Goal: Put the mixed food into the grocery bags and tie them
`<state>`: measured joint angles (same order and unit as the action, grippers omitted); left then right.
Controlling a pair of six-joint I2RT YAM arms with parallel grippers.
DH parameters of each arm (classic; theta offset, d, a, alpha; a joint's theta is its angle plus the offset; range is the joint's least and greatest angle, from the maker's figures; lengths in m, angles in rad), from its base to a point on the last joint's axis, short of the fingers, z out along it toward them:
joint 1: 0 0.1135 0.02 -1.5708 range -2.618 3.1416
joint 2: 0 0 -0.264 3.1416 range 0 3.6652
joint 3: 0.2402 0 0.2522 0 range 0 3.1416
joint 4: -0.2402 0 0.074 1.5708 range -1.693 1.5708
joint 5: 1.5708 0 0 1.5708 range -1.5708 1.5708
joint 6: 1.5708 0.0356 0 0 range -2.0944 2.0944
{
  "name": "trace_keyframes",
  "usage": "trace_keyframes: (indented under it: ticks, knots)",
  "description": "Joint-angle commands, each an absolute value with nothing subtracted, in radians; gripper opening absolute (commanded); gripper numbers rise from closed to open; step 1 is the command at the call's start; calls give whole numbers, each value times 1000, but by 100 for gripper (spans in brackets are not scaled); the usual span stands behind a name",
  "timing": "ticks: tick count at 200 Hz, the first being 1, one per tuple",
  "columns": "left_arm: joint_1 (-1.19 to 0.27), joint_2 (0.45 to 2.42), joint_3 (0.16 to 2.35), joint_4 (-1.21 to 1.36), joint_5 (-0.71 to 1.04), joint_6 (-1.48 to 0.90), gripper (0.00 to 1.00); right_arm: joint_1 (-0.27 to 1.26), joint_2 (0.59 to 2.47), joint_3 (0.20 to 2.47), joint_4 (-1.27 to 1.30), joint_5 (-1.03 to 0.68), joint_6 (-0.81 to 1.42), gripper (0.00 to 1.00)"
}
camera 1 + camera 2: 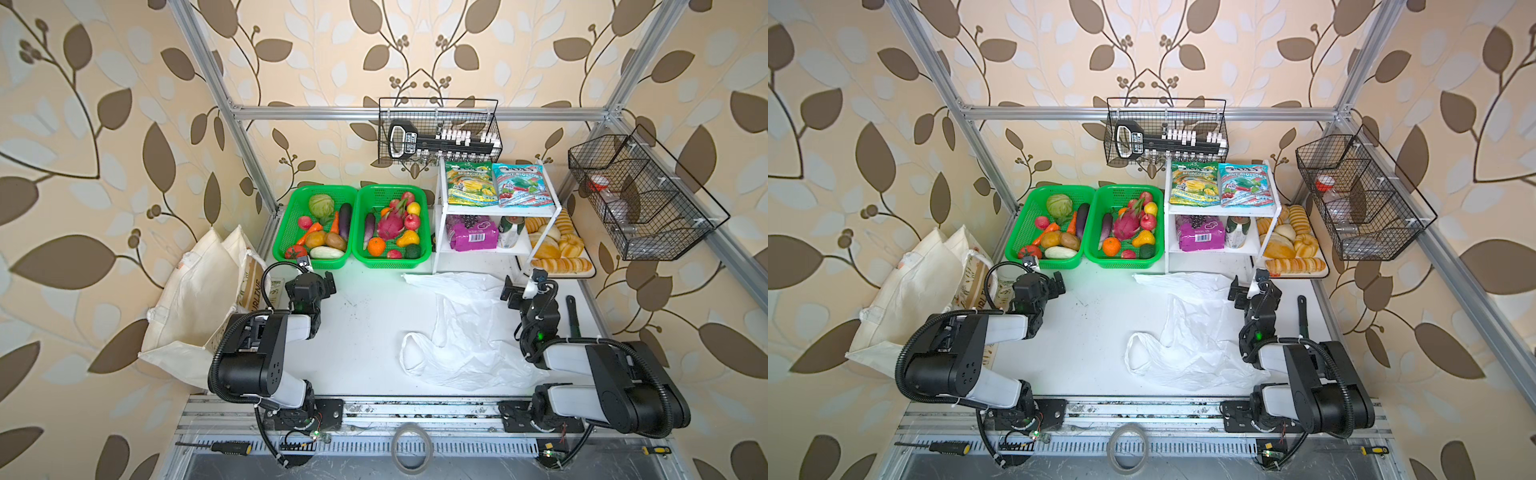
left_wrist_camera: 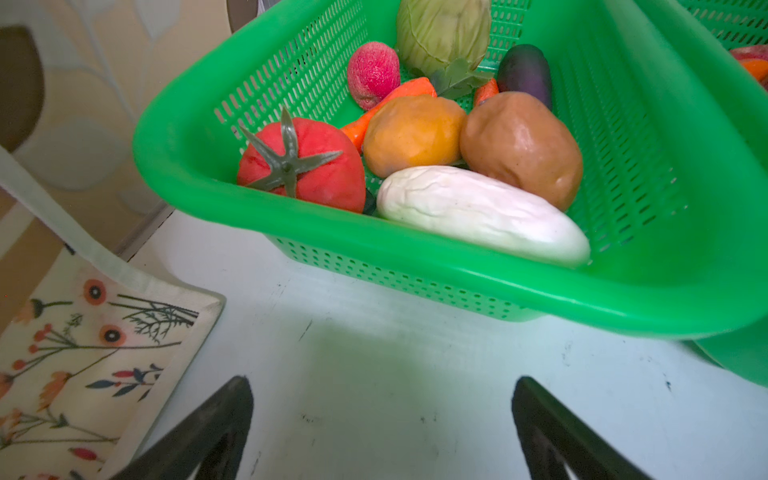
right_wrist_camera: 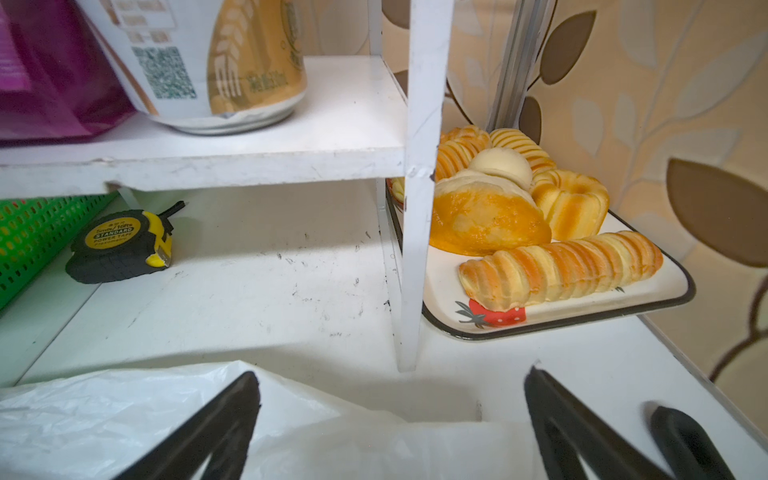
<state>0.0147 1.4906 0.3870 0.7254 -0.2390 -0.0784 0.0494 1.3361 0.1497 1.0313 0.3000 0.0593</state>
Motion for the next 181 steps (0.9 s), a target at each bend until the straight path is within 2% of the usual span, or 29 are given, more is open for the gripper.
trace_keyframes:
  ticks: [1, 85, 104, 119, 161, 181]
  knots:
    - [23, 1499, 386, 737, -251, -83, 99, 44, 1346, 169, 1032, 278, 53, 100]
    - [23, 1484, 368, 758, -249, -84, 99, 32, 1337, 153, 1050, 243, 54, 100]
    - [23, 1447, 332, 786, -227, -76, 99, 34, 1311, 126, 1082, 226, 47, 100]
    - [23, 1336, 316, 743, -229, -78, 99, 33, 1262, 109, 1072, 229, 47, 100]
    - [21, 1129, 375, 504, -218, -101, 99, 3, 1036, 213, 697, 244, 110, 100]
    - [21, 1021, 445, 330, -189, -163, 99, 3, 891, 247, 539, 293, 233, 100]
